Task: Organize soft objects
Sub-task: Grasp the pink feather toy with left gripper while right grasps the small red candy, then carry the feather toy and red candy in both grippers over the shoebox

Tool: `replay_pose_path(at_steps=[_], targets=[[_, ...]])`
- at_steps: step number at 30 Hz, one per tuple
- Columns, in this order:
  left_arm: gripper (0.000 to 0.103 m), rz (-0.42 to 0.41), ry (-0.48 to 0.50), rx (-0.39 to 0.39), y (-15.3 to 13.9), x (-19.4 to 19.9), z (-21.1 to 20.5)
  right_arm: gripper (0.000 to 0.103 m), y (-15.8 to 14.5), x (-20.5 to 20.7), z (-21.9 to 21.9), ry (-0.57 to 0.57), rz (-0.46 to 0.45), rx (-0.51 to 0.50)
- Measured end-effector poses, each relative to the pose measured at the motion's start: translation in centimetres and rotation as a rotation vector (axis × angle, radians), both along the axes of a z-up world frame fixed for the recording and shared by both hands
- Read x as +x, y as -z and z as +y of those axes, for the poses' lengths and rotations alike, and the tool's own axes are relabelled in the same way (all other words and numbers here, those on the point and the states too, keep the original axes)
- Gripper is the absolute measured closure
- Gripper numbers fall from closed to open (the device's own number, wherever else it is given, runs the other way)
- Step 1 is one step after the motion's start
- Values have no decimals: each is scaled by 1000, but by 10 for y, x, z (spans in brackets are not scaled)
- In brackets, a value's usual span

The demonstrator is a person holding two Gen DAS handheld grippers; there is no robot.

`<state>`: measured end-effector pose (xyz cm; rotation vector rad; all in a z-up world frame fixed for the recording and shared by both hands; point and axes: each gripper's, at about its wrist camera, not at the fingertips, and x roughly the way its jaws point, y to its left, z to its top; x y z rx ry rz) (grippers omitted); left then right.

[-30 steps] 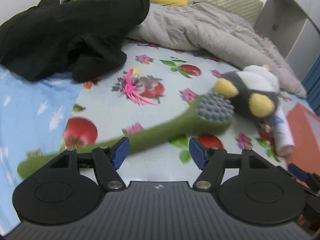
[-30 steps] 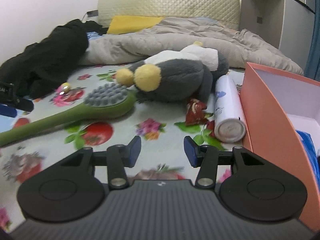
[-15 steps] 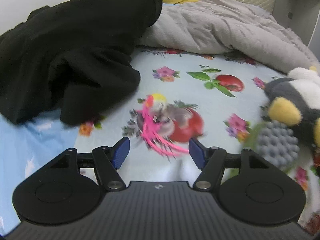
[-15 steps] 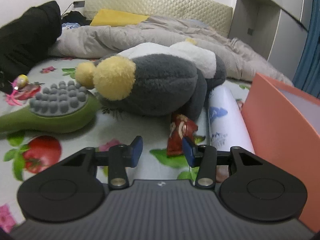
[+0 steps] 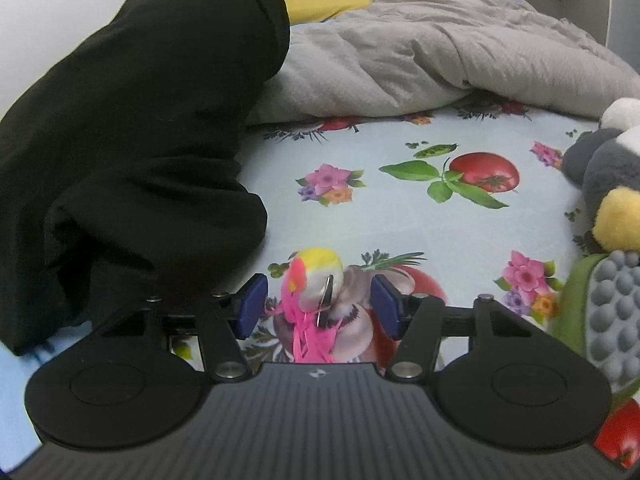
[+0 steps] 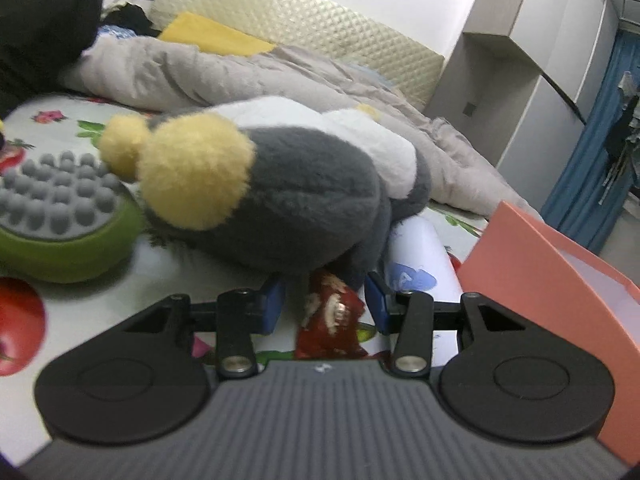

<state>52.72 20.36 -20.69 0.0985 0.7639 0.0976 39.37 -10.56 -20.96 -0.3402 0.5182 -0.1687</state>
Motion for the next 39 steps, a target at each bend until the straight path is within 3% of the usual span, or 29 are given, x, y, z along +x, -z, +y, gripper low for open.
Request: replay_pose_path(at_steps=[4,9,10,15,21,39], targets=[[48,0,-1,-15,5,7,4,57,4,7,-5,5,62,34],[69,6,-10,-34,5,12,9,60,6,11,-10,15,88,66],[69,9,-9,-39,4,11,10,66,6,11,-11,22,89,69],[69,9,-13,-16,0,3,8,68,-1,7,-18,12,108,137],[69,8,-36,-67,-16,-20,5,69,-16,-6,-21,-10,123,200],[69,7,71,-138,-88,-149,-74,70,-85,-92,-42,-81,128,391]])
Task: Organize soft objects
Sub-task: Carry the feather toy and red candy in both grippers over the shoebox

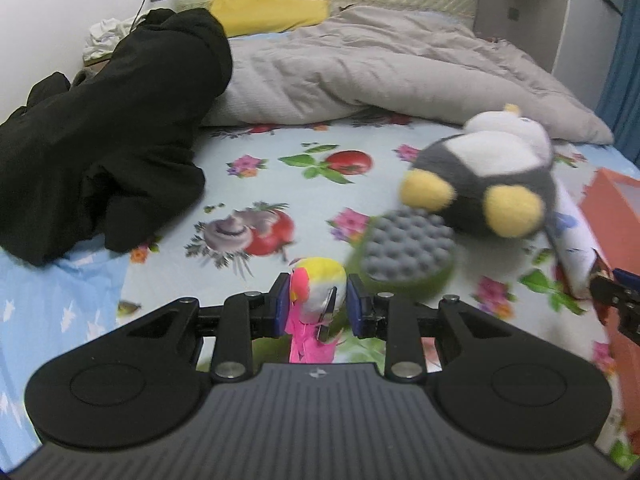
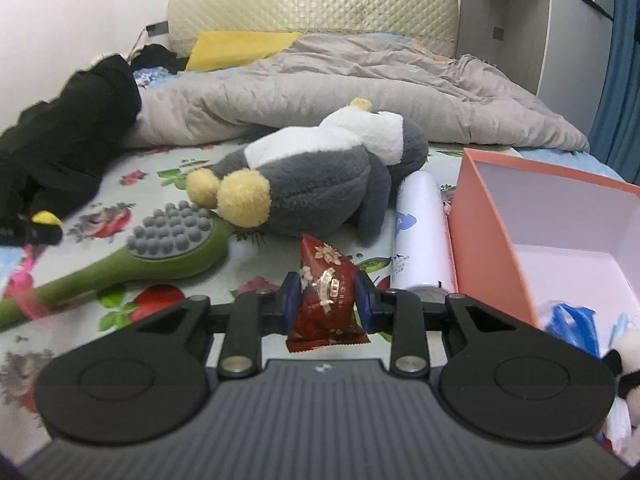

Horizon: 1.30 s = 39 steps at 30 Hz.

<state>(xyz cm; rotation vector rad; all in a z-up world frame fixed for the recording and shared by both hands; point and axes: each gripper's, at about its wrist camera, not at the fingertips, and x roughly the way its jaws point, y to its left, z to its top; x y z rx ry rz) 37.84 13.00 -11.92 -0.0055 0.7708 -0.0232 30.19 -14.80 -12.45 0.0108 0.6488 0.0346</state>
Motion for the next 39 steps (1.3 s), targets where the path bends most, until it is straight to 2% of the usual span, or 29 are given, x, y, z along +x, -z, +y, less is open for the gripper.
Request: replay_pose_path(at_steps=[11,23,28,36,39], targets=[[69,11,40,-91,-28,-69,-46,70,-21,-61,-21,-49,24,101],[69,43,74,-173,-41,-127,-80,70,-40,-114,-43,-83,31,180],[69,53,87,-183,-46,-149,-88,70,-50,-128,-45,-106,19,197],[69,24,125,-138,-65,-175,-110,70,-63,-146,-58,-110,-3,212],[69,14,141,-151,-72,-182,-119,70,-68,-153,-67,-100,-11,216]])
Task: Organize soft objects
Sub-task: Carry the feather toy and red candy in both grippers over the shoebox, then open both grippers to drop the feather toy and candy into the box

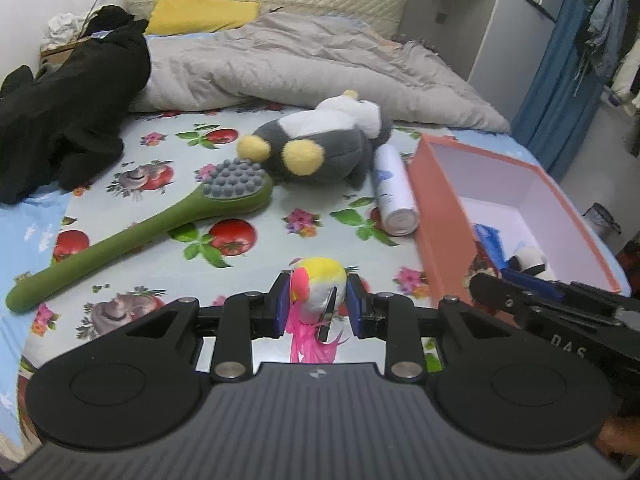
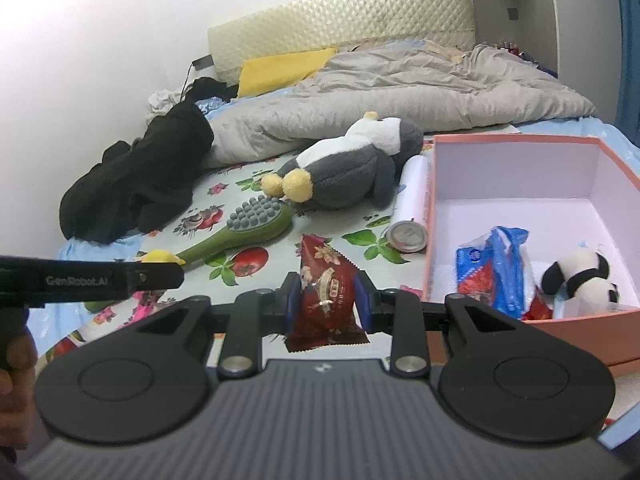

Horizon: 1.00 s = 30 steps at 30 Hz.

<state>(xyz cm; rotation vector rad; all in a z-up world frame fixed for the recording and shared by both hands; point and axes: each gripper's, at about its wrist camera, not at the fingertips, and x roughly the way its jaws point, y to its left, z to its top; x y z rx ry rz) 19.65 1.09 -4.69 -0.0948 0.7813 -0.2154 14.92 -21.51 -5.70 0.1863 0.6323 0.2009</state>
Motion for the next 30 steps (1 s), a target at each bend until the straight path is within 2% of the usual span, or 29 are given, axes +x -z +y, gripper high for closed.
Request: replay_pose_path(at_steps=[9,22,30], targets=[[69,-4,58,-45,-18,-5,-36,70,-16,-17,-36,67,-14,-4],[69,3,166,-129,-42,-3,-119,70,-43,-38,-110,181,-31,-29],[69,26,203,-135,-45,15,-170,70,-40,-23,-150,221,-5,-24]])
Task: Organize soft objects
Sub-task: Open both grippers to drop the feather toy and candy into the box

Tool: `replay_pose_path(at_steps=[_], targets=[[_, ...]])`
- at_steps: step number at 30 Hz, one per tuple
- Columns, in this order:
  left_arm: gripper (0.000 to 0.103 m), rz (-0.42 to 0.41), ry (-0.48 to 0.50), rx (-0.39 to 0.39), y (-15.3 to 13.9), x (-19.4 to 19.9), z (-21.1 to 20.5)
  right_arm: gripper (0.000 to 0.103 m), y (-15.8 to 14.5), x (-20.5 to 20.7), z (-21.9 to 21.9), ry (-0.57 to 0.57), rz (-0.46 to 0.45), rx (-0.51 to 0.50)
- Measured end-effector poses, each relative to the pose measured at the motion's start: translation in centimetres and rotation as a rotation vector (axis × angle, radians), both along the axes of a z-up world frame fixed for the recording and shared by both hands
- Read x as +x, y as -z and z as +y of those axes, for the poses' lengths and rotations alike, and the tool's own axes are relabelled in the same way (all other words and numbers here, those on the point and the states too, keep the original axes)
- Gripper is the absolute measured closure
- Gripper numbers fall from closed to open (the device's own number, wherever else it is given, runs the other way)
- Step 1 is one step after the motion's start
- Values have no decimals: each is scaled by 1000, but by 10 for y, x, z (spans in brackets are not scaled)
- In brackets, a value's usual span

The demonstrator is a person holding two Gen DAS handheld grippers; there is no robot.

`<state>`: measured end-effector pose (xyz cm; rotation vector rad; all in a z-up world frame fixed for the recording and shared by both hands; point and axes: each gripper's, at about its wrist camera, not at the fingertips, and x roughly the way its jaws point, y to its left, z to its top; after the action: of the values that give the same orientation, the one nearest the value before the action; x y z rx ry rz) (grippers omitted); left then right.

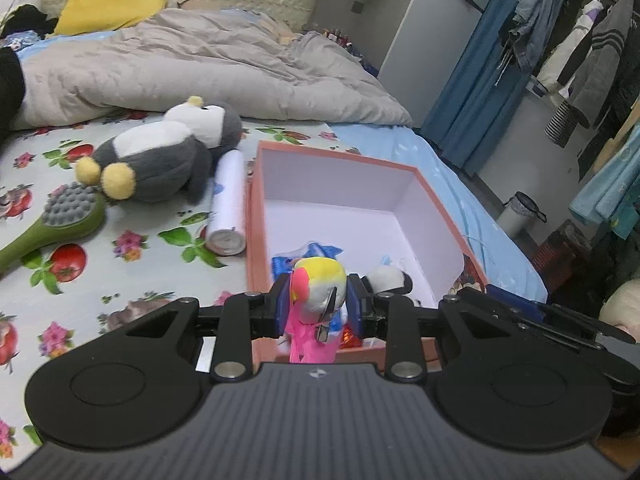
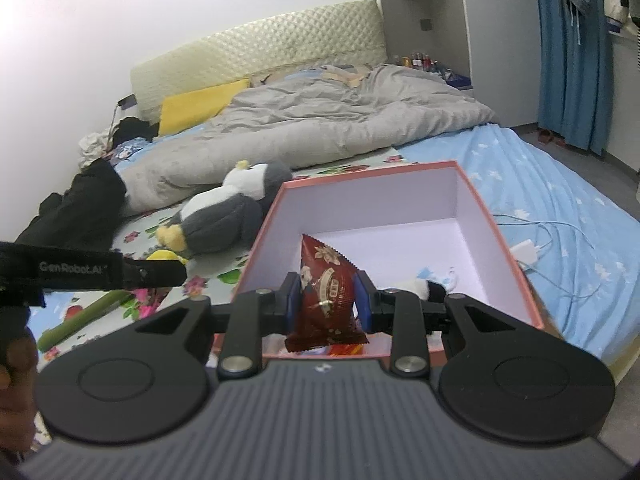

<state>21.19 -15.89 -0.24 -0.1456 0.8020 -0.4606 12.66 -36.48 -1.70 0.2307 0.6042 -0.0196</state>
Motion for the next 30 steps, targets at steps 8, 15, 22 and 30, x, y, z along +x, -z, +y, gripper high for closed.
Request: replay_pose_path(at_steps=[8,15,22,30], targets=[[69,45,19,22,13,43,-45,70,19,37,-37,18,44,21],[69,98,16,45,40,94,-75,70,56,79,-58,36,115,51],[69,142,31,64,70,139,-95,70,82,111,-67,44,158,59],[69,166,37,70,85,155,-94,68,89,121,-68,67,173,75]])
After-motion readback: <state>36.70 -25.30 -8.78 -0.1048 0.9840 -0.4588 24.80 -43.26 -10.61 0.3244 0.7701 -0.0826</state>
